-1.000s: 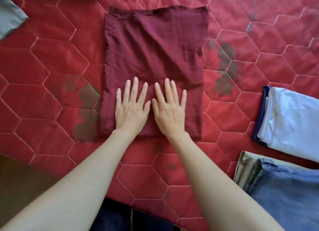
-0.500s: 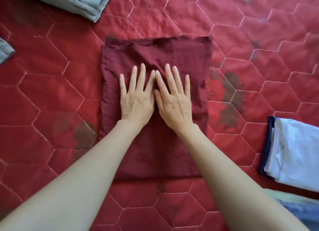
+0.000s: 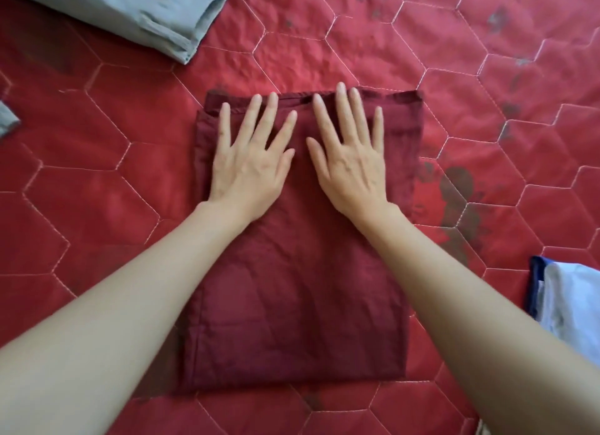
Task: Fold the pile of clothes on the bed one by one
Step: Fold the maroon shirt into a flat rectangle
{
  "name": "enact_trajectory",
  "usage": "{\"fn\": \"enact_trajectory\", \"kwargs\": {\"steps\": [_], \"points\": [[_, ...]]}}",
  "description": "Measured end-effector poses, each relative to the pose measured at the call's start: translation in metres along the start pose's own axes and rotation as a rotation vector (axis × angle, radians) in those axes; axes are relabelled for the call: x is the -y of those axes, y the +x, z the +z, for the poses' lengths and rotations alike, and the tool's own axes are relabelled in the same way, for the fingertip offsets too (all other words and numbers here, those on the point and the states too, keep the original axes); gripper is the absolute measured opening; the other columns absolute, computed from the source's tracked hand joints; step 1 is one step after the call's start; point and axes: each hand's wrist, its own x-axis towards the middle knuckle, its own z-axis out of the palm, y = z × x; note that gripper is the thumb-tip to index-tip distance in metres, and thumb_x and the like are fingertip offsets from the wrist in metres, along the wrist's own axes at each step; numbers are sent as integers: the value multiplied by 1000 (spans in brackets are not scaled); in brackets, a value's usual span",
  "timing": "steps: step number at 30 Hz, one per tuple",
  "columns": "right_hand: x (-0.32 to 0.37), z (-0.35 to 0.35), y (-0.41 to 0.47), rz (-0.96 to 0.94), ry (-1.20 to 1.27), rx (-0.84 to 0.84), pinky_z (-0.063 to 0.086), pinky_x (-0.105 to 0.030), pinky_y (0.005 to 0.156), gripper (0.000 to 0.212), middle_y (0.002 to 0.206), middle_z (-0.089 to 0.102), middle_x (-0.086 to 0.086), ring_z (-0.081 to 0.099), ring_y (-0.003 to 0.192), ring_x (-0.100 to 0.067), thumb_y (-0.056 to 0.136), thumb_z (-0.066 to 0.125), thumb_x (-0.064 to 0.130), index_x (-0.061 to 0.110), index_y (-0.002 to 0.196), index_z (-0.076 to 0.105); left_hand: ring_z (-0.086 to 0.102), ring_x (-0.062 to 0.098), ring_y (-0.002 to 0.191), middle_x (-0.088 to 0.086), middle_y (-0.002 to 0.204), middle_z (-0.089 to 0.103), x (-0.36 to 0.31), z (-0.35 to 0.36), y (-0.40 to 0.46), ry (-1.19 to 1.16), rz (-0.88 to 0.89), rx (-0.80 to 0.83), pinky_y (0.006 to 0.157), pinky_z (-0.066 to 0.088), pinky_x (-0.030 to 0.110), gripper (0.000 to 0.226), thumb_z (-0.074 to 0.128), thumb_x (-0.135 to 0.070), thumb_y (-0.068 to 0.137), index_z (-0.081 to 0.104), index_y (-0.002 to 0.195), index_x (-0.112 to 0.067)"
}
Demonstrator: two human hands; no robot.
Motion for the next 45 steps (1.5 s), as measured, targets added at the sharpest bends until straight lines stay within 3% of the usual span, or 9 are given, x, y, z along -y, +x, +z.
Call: {"fn": "enact_trajectory", "kwargs": {"steps": [4,10,16,26,30,35,38,42,45], "points": [[-10,10,25,-53,-65,157,4,-47,120,55,161,15,-6,10,149,-21,102,20,48,30,153,20,8,27,149,9,161,11,8,8,25,-14,-47,86,117,1,55,55,20,-42,101,19,153,-25],[-71,-5,-6,378,13,181,0,-51,119,55,163,6,-5,1,150,-20,103,23,45,28,154,14,6,30,148,16,160,10,35,-1,13,-6,-114,61,117,0,55,57,25,-39,102,17,153,-15],[-35,-29,-103,75,43,89,7,-50,120,56,160,18,-13,12,149,-27,101,31,43,21,152,26,13,30,148,16,159,17,-9,-18,-78,-42,-5,32,117,5,55,58,23,-41,100,23,152,-14],[18,-22,-302,-274,59,289,20,-53,117,63,158,24,-13,21,147,-28,94,46,46,20,150,33,19,31,146,11,158,22,-66,-4,-284,11,58,238,117,9,55,72,30,-61,94,28,151,-18],[4,-29,-303,-219,41,91,38,-50,109,57,143,49,-14,45,134,-29,81,58,10,11,138,53,37,34,138,13,150,40,-60,-7,-288,47,107,92,113,23,58,58,51,-31,88,45,143,-13],[-14,-43,-286,-174,132,-18,51,-48,96,49,112,70,-11,66,107,-29,59,70,-7,4,107,72,63,34,109,13,119,66,-39,-25,-269,-27,168,-109,98,45,53,48,48,9,75,68,116,-6],[-16,-64,-277,-84,292,-42,53,-41,92,37,97,73,-8,70,93,-27,61,66,-8,4,95,74,69,32,88,11,101,73,-28,-49,-258,-134,106,-132,96,46,52,47,58,12,60,73,101,-5],[-19,-93,-253,83,460,-2,52,-33,83,27,96,74,-2,69,90,-24,72,72,-3,9,97,74,69,28,90,9,98,73,-15,-82,-234,-370,-55,-171,99,43,43,36,63,6,66,73,98,-5],[-27,-112,-214,217,620,-32,52,-35,75,14,89,74,2,68,82,-18,80,74,11,12,95,74,64,-2,87,-19,92,70,-3,-106,-200,-652,-180,-218,87,45,16,25,71,-7,78,73,99,-19]]}}
